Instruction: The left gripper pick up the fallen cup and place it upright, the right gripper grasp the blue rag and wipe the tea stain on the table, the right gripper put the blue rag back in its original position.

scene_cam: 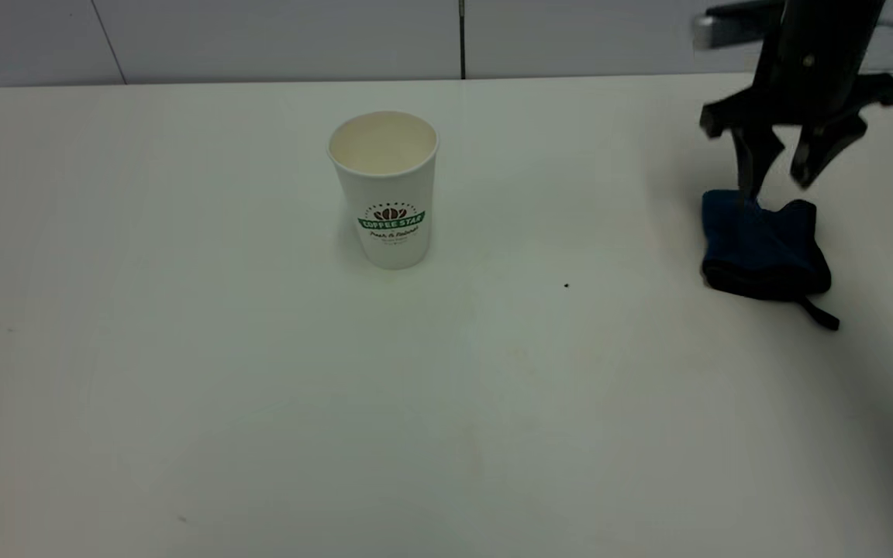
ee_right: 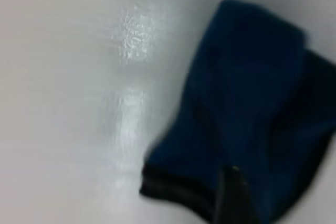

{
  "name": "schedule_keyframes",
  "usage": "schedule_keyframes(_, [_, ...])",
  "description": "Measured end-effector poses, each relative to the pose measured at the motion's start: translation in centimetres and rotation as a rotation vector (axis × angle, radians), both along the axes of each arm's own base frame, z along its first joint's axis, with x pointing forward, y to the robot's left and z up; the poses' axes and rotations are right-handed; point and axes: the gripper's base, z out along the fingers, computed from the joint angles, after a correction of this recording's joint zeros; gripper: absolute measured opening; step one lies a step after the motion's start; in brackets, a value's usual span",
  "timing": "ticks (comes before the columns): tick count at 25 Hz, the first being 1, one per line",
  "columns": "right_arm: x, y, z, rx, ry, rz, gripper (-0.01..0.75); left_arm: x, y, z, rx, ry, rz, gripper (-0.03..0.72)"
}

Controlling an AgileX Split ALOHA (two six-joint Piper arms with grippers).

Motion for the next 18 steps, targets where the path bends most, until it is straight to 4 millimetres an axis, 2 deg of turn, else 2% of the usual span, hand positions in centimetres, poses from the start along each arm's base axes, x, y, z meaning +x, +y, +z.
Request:
schedule_keyframes(3, [-1.4,-0.2,6.7,-0.006,-0.012,0.0,0.572,0.0,0.0,0.0,0.0,0.0,0.0,0.558])
schedule_keyframes(5, [-3.3,-0.3,10.7,-0.01,-0.005,-0.003,0.571,0.0,0.0,0.0,0.0,0.0,0.0,0.558])
schedule_keyframes(8, [-7.3,-0.4,16.6,-0.008,-0.04,0.0,0.555,0.0,0.0,0.0,0.0,0.0,0.0,0.558])
schedule_keyframes(11, [-12.7,-0.7,20.7,0.0,-0.059,-0.013,0.546,0.0,0.0,0.0,0.0,0.0,0.0,0.558])
schedule_keyframes(14, [-18.8,-1.2,23.2,0.009,-0.091,-0.046,0.545,0.0,0.0,0.0,0.0,0.0,0.0,0.558])
schedule_keyframes(18, [-26.6,-1.9,22.9,0.017,-0.105,-0.074,0.545,0.0,0.0,0.0,0.0,0.0,0.0,0.558])
